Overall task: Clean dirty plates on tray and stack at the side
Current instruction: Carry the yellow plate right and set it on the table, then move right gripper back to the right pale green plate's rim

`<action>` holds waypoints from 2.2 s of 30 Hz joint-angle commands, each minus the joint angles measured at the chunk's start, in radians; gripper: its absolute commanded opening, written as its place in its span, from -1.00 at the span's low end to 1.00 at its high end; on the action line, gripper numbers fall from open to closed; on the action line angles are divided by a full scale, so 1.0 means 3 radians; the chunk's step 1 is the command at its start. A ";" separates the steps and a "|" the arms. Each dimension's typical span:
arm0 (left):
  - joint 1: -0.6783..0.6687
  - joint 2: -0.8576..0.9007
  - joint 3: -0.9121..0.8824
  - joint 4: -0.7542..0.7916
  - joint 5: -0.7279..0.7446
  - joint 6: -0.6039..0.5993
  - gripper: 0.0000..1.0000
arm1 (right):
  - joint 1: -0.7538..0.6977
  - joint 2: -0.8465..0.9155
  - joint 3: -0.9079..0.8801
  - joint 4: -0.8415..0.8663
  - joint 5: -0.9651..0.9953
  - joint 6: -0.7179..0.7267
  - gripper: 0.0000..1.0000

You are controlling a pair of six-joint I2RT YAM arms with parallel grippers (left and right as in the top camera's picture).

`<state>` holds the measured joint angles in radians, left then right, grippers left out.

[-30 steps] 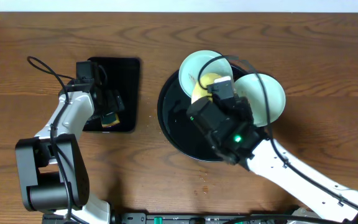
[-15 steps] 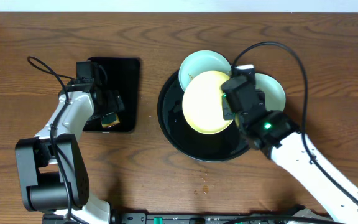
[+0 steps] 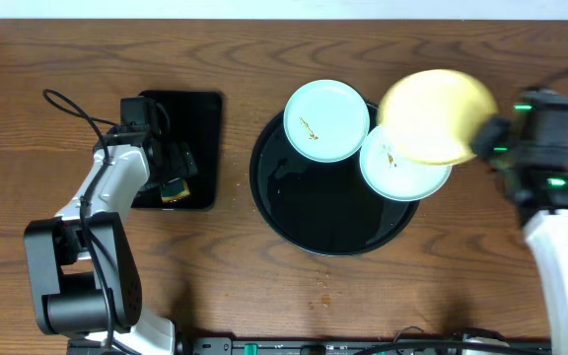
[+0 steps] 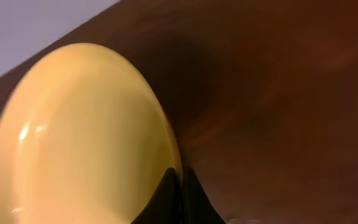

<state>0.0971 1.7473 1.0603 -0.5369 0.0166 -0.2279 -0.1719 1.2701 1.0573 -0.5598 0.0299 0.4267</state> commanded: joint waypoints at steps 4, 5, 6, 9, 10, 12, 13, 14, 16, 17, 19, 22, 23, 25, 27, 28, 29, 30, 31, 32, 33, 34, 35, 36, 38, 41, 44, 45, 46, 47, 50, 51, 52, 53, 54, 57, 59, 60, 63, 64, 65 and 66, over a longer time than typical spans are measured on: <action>0.0006 0.0039 -0.0019 0.0000 -0.0019 0.0031 0.87 | -0.1043 0.0245 0.0022 0.0088 -0.0140 0.0009 -0.98; 0.0006 0.0039 -0.0019 0.0001 -0.0018 0.0031 0.86 | -0.1139 0.0317 0.0022 0.0137 -0.0141 0.0009 -0.98; 0.0006 0.0039 -0.0019 0.0001 -0.0018 0.0031 0.86 | -0.1218 0.0394 0.0022 0.0184 -0.0141 0.0009 -0.98; 0.0006 0.0038 -0.0019 0.0000 -0.0019 0.0031 0.86 | -0.1385 0.0629 0.0022 0.0271 -0.0132 -0.0024 -0.98; 0.0006 0.0039 -0.0019 0.0000 -0.0018 0.0031 0.86 | -0.1422 0.0699 0.0022 0.0282 -0.0111 -0.0074 -0.98; 0.0006 0.0038 -0.0019 0.0001 -0.0019 0.0031 0.86 | -0.1475 0.0837 0.0022 0.0309 -0.0031 -0.0136 -0.98; 0.0006 0.0039 -0.0019 0.0000 -0.0018 0.0031 0.87 | -0.1494 0.0900 0.0022 0.0320 0.0033 -0.0144 -0.97; 0.0006 0.0038 -0.0019 0.0001 -0.0018 0.0031 0.86 | -0.1517 0.0966 0.0022 0.0324 0.0106 -0.0144 -0.92; 0.0006 0.0039 -0.0019 0.0001 -0.0019 0.0031 0.86 | -0.1556 0.1063 0.0022 0.0342 0.0149 -0.0144 -0.65; 0.0006 0.0038 -0.0019 0.0001 -0.0018 0.0031 0.87 | -0.1578 0.1096 0.0023 0.0348 0.0139 -0.0141 -0.45; 0.0006 0.0038 -0.0019 0.0000 -0.0018 0.0031 0.87 | -0.1610 0.1119 0.0023 0.0332 0.0064 -0.0142 -0.34; 0.0006 0.0039 -0.0019 0.0001 -0.0019 0.0031 0.86 | -0.1616 0.1062 0.0027 0.0332 -0.0286 -0.0195 0.01; 0.0006 0.0038 -0.0019 0.0001 -0.0019 0.0031 0.87 | -0.1605 0.1021 0.0029 0.0332 -0.0412 -0.0207 0.12; 0.0006 0.0039 -0.0019 0.0001 -0.0018 0.0031 0.87 | -0.1574 0.0912 0.0031 0.0332 -0.0586 -0.0206 0.17; 0.0006 0.0039 -0.0019 0.0000 -0.0019 0.0031 0.86 | -0.1521 0.0774 0.0031 0.0310 -0.0718 -0.0207 0.18; 0.0006 0.0039 -0.0019 0.0001 -0.0019 0.0031 0.86 | -0.1486 0.0697 0.0031 0.0284 -0.0771 -0.0206 0.18; 0.0006 0.0039 -0.0019 0.0001 -0.0018 0.0031 0.87 | -0.1437 0.0604 0.0031 0.0244 -0.0834 -0.0206 0.18; 0.0006 0.0038 -0.0019 0.0000 -0.0018 0.0031 0.86 | -0.1385 0.0523 0.0031 0.0202 -0.0885 -0.0205 0.17; 0.0006 0.0039 -0.0019 0.0000 -0.0019 0.0031 0.87 | -0.1321 0.0440 0.0031 0.0148 -0.0932 -0.0203 0.16; 0.0006 0.0039 -0.0019 0.0001 -0.0018 0.0031 0.87 | -0.1245 0.0361 0.0031 0.0088 -0.0983 -0.0203 0.15; 0.0006 0.0038 -0.0019 0.0000 -0.0019 0.0031 0.86 | -0.1153 0.0289 0.0031 0.0024 -0.1031 -0.0205 0.15; 0.0006 0.0038 -0.0019 0.0001 -0.0019 0.0031 0.86 | -0.1053 0.0223 0.0031 -0.0043 -0.1076 -0.0205 0.15; 0.0006 0.0038 -0.0019 0.0001 -0.0019 0.0031 0.87 | -0.0937 0.0167 0.0031 -0.0117 -0.1122 -0.0205 0.15; 0.0006 0.0039 -0.0019 0.0000 -0.0018 0.0031 0.87 | -0.0811 0.0121 0.0031 -0.0192 -0.1158 -0.0206 0.15; 0.0006 0.0039 -0.0019 0.0000 -0.0018 0.0031 0.87 | -0.0502 0.0053 0.0031 -0.0355 -0.1177 -0.0207 0.16; 0.0006 0.0038 -0.0019 0.0000 -0.0019 0.0031 0.87 | -0.0027 0.0036 0.0029 -0.0532 -0.1174 -0.0231 0.17; 0.0006 0.0038 -0.0019 0.0000 -0.0019 0.0031 0.87 | 0.0462 0.0043 0.0028 -0.0591 -0.1123 -0.0231 0.18; 0.0006 0.0039 -0.0019 0.0001 -0.0019 0.0031 0.87 | 0.0596 0.0043 0.0028 -0.0586 -0.1078 -0.0229 0.19; 0.0006 0.0039 -0.0019 0.0000 -0.0018 0.0031 0.87 | 0.0724 0.0042 0.0028 -0.0575 -0.1022 -0.0229 0.19; 0.0006 0.0038 -0.0019 0.0001 -0.0019 0.0031 0.87 | 0.0838 0.0042 0.0028 -0.0561 -0.0961 -0.0229 0.20; 0.0006 0.0038 -0.0019 0.0000 -0.0018 0.0031 0.87 | 0.1127 0.0042 0.0028 -0.0540 -0.0829 -0.0229 0.22; 0.0006 0.0038 -0.0019 0.0001 -0.0019 0.0031 0.87 | 0.1193 0.0042 0.0028 -0.0543 -0.0810 -0.0229 0.22; 0.0006 0.0038 -0.0019 0.0001 -0.0018 0.0031 0.87 | 0.1251 0.0042 0.0028 -0.0544 -0.0813 -0.0229 0.22; 0.0006 0.0039 -0.0019 0.0000 -0.0019 0.0031 0.87 | 0.1307 0.0042 0.0028 -0.0547 -0.0813 -0.0229 0.23; 0.0006 0.0038 -0.0019 0.0001 -0.0019 0.0031 0.87 | 0.1356 0.0042 0.0028 -0.0553 -0.0811 -0.0229 0.24; 0.0006 0.0038 -0.0019 0.0000 -0.0019 0.0031 0.87 | 0.1466 0.0042 0.0028 -0.0589 -0.0811 -0.0229 0.24; 0.0006 0.0038 -0.0019 0.0000 -0.0018 0.0031 0.87 | 0.1518 0.0042 0.0028 -0.0651 -0.0813 -0.0229 0.24; 0.0006 0.0039 -0.0019 0.0000 -0.0018 0.0031 0.87 | 0.1541 0.0042 0.0028 -0.0697 -0.0814 -0.0229 0.24; 0.0006 0.0039 -0.0019 0.0000 -0.0019 0.0031 0.87 | 0.1626 0.0042 0.0028 -0.0851 -0.0813 -0.0229 0.24; 0.0006 0.0038 -0.0019 0.0000 -0.0018 0.0031 0.87 | 0.1667 0.0042 0.0028 -0.0902 -0.0813 -0.0229 0.23; 0.0006 0.0039 -0.0019 0.0001 -0.0018 0.0031 0.87 | 0.1714 0.0042 0.0028 -0.0945 -0.0813 -0.0230 0.23; 0.0006 0.0038 -0.0019 0.0000 -0.0018 0.0031 0.87 | 0.1768 0.0042 0.0028 -0.0979 -0.0811 -0.0234 0.23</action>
<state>0.0971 1.7473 1.0603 -0.5369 0.0166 -0.2279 0.3206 1.2877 1.0603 -0.8406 -0.2188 0.3698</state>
